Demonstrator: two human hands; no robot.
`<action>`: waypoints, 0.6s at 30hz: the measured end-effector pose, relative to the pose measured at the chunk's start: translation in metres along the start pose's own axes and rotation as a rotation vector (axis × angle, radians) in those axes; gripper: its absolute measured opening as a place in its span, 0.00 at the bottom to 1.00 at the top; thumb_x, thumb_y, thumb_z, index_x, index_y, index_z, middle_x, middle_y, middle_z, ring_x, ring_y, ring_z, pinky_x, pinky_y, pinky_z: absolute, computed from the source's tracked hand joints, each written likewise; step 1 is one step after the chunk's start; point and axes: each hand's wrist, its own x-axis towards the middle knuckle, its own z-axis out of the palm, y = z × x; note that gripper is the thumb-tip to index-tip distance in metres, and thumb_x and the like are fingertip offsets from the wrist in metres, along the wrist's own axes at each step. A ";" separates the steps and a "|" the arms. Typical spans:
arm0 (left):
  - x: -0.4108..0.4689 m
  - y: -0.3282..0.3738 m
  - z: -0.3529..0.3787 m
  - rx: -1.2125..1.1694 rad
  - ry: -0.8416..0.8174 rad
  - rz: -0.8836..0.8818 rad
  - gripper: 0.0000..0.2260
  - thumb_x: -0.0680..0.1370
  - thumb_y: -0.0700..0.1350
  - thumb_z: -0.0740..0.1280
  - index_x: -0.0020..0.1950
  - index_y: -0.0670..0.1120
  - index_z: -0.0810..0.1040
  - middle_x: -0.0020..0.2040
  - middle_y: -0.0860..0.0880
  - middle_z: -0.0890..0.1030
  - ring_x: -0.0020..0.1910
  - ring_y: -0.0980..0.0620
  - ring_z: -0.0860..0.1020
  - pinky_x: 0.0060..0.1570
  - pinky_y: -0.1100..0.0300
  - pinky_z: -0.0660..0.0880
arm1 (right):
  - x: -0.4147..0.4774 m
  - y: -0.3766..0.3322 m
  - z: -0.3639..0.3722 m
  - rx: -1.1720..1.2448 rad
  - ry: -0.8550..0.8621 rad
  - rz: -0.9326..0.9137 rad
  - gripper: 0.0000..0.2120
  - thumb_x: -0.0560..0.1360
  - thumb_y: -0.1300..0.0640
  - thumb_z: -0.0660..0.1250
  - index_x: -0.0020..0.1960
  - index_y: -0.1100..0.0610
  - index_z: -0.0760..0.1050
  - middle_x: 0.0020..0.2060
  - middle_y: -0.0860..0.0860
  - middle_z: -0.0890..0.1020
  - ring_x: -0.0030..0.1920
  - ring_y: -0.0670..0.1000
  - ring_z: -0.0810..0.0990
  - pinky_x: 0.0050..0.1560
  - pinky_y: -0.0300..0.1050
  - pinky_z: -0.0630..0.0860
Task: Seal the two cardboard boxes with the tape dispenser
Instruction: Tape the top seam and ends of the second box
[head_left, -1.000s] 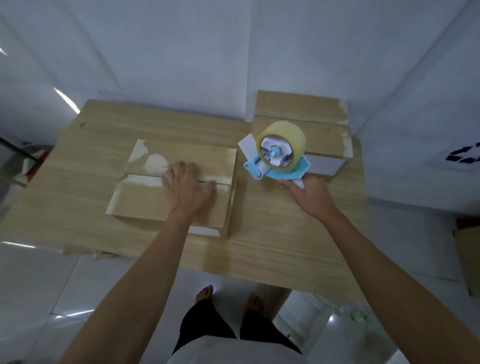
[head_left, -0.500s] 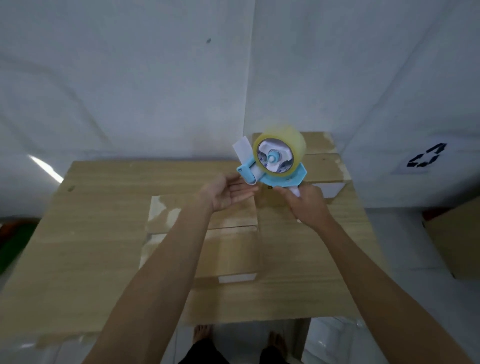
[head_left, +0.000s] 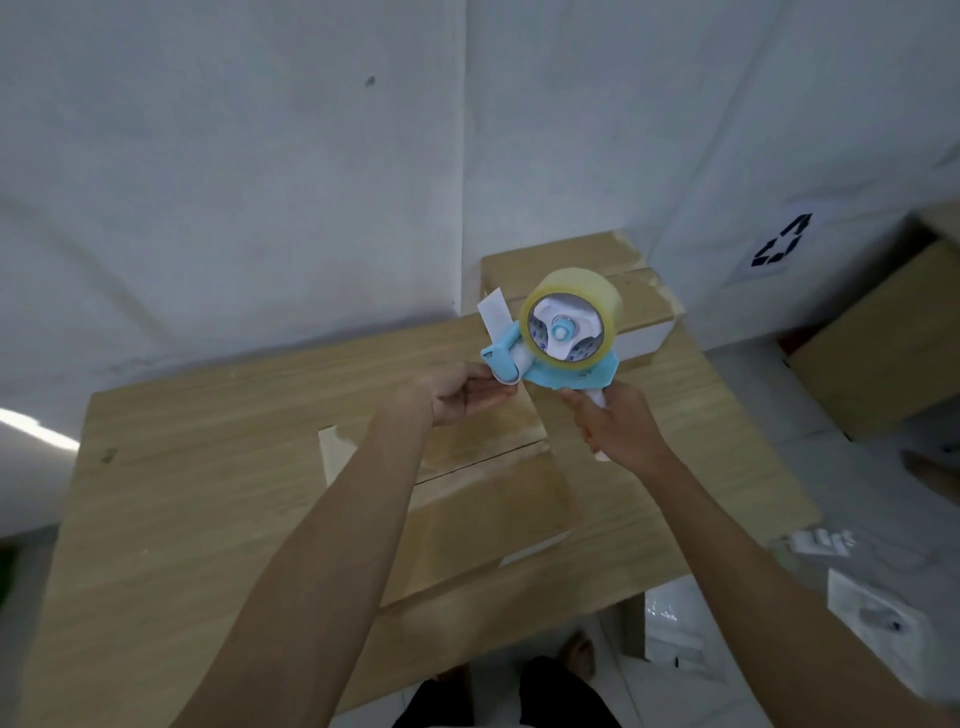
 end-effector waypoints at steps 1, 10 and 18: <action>0.003 0.000 0.002 -0.002 0.001 0.000 0.06 0.82 0.33 0.64 0.52 0.34 0.80 0.40 0.40 0.86 0.37 0.48 0.86 0.40 0.56 0.85 | -0.001 0.002 0.002 0.036 0.006 0.022 0.26 0.78 0.42 0.69 0.31 0.61 0.73 0.23 0.61 0.77 0.22 0.54 0.76 0.29 0.46 0.74; 0.031 -0.010 0.006 -0.085 0.012 -0.076 0.03 0.80 0.32 0.67 0.51 0.33 0.80 0.39 0.39 0.85 0.42 0.47 0.85 0.42 0.56 0.84 | -0.004 0.027 0.008 0.197 0.040 0.165 0.21 0.80 0.48 0.69 0.32 0.57 0.72 0.22 0.53 0.72 0.22 0.54 0.71 0.27 0.45 0.69; 0.046 0.002 0.008 0.338 0.186 0.061 0.05 0.79 0.32 0.68 0.54 0.32 0.81 0.42 0.40 0.85 0.40 0.49 0.85 0.39 0.58 0.84 | -0.013 0.044 -0.003 0.137 0.052 0.165 0.23 0.80 0.50 0.70 0.32 0.63 0.71 0.22 0.56 0.74 0.22 0.53 0.73 0.24 0.45 0.71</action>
